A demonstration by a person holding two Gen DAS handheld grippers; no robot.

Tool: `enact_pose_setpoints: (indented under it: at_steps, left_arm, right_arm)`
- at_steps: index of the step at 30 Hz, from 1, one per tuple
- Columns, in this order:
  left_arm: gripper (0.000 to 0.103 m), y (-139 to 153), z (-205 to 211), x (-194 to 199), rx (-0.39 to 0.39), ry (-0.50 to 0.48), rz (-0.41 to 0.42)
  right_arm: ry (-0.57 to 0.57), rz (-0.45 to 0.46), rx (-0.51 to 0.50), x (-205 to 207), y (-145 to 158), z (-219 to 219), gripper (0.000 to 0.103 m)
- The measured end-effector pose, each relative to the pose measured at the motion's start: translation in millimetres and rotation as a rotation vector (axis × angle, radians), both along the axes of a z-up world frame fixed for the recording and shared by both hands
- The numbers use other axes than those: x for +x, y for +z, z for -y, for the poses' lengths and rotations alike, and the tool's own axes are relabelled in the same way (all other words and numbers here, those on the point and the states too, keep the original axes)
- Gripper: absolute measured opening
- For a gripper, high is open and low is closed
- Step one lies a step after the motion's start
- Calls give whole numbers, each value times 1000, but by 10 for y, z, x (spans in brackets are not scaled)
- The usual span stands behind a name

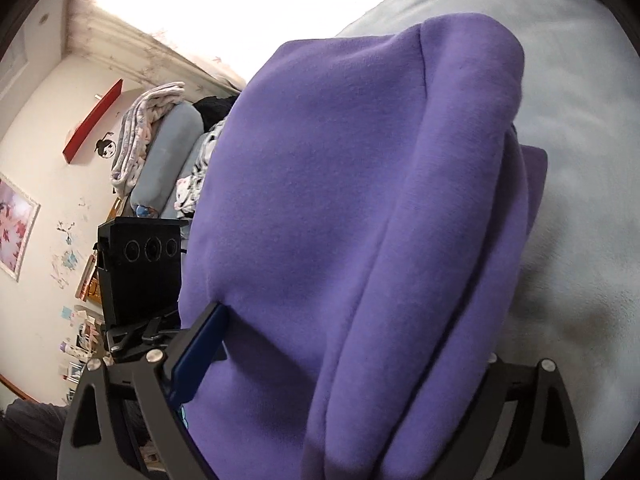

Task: Fold large clothes
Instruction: 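Lift the folded hoodie with both tools and carry it to the clothes stack, then lower the hoodie onto the black-and-white clothes stack and open both tools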

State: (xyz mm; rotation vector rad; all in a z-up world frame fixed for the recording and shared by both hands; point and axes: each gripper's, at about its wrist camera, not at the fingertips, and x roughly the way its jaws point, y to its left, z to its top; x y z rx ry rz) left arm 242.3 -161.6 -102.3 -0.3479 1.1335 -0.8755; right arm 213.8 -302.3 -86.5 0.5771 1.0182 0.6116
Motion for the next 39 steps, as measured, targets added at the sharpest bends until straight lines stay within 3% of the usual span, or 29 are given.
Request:
enact_pose_setpoints:
  at_steps: [6, 11, 17, 21, 24, 27, 29, 32, 33, 35, 37, 39]
  left_arm:
    - [102, 776, -749, -157, -6, 61, 80]
    - [102, 1463, -1566, -48, 42, 142, 148]
    - [103, 2139, -2519, 578, 137, 209, 216]
    - [103, 2393, -3093, 1298, 223, 229, 241]
    - [103, 2395, -3415, 1795, 267, 234, 264]
    - [103, 2191, -3657, 2345, 310, 219, 275]
    - [103, 1951, -3757, 2723, 337, 216, 239]
    - [103, 1328, -3913, 3250, 424, 227, 136]
    - [103, 1129, -3907, 3381, 418, 247, 86]
    - [103, 939, -3916, 3367, 352, 261, 79]
    - [103, 930, -3963, 3371, 291, 255, 101]
    - [103, 960, -3973, 3349, 299, 248, 116]
  right_arm:
    - [49, 88, -12, -16, 727, -742, 95]
    - [112, 155, 26, 277, 1244, -1584, 95]
    - [167, 235, 119, 1092, 1676, -2710, 95]
    - [164, 232, 208, 1764, 1687, -3274, 95]
    - [151, 239, 262, 2289, 1582, -3616, 95]
    - [114, 209, 313, 2798, 1270, -3849, 96]
    - [87, 163, 315, 3084, 973, -3990, 96]
    - [55, 24, 265, 3436, 363, -4171, 95]
    - [46, -2, 233, 3490, 219, -4217, 94]
    - [47, 25, 170, 3524, 88, -4255, 90]
    - [70, 49, 147, 3514, 131, -4259, 89]
    - [114, 57, 90, 3512, 223, -4331, 89]
